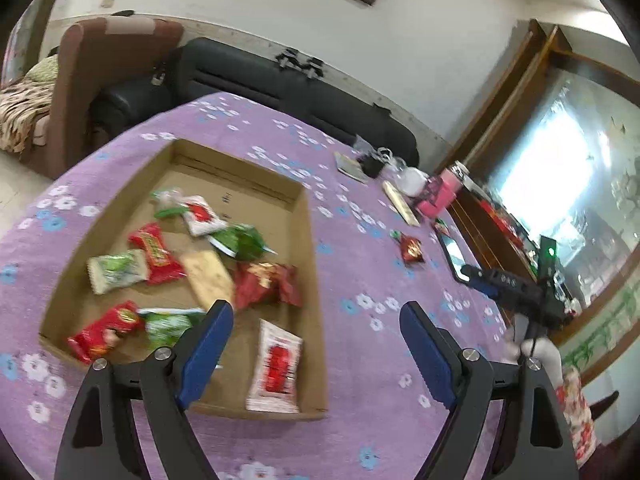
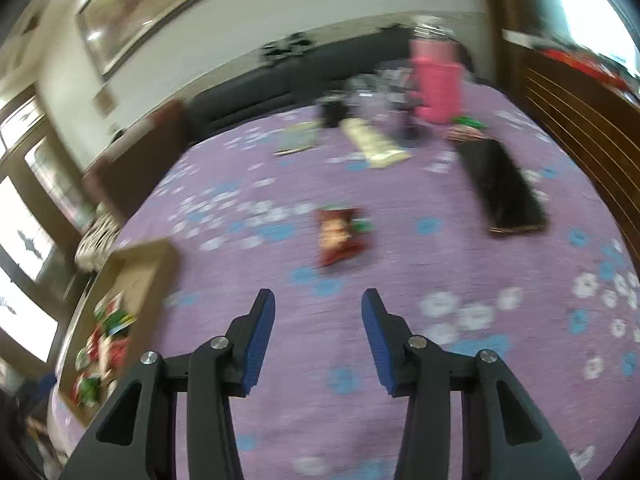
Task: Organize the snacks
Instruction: 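Grasp the green-wrapped sweet with the right tool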
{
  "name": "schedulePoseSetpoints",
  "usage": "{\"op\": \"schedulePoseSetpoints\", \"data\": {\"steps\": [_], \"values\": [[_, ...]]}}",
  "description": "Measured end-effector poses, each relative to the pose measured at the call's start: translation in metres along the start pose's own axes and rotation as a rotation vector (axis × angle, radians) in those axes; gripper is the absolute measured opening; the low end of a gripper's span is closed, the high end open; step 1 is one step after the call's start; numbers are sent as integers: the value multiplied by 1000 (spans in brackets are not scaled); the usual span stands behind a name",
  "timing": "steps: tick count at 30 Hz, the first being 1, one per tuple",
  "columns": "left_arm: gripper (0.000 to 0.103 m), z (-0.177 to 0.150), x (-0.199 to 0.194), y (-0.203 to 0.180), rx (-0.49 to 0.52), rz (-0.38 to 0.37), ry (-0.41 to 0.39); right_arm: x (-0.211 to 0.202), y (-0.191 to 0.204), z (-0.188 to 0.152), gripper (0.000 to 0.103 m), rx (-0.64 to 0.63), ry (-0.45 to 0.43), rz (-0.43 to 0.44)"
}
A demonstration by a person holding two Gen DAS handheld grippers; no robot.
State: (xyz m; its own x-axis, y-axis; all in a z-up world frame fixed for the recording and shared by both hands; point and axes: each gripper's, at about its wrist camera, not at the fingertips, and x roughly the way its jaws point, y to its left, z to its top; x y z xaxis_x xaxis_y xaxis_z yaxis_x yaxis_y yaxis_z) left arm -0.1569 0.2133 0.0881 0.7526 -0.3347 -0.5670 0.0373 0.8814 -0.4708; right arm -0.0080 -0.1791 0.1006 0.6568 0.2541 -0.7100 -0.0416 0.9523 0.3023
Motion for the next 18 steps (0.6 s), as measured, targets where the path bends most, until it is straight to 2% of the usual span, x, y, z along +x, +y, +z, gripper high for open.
{"op": "schedulePoseSetpoints", "data": {"steps": [3, 6, 14, 16, 18], "values": [[88, -5, 12, -12, 31, -4, 35, 12, -20, 10, 44, 53, 16, -7], [88, -8, 19, -22, 67, 2, 57, 26, -25, 18, 44, 63, 24, -14], [88, -11, 31, -28, 72, -1, 94, 84, 1, 51, 44, 45, 34, -3], [88, -11, 31, -29, 74, 0, 95, 102, 10, 57, 44, 20, 58, -27], [88, -11, 30, -29, 78, 1, 95, 115, 20, 55, 44, 1, 111, 16]]}}
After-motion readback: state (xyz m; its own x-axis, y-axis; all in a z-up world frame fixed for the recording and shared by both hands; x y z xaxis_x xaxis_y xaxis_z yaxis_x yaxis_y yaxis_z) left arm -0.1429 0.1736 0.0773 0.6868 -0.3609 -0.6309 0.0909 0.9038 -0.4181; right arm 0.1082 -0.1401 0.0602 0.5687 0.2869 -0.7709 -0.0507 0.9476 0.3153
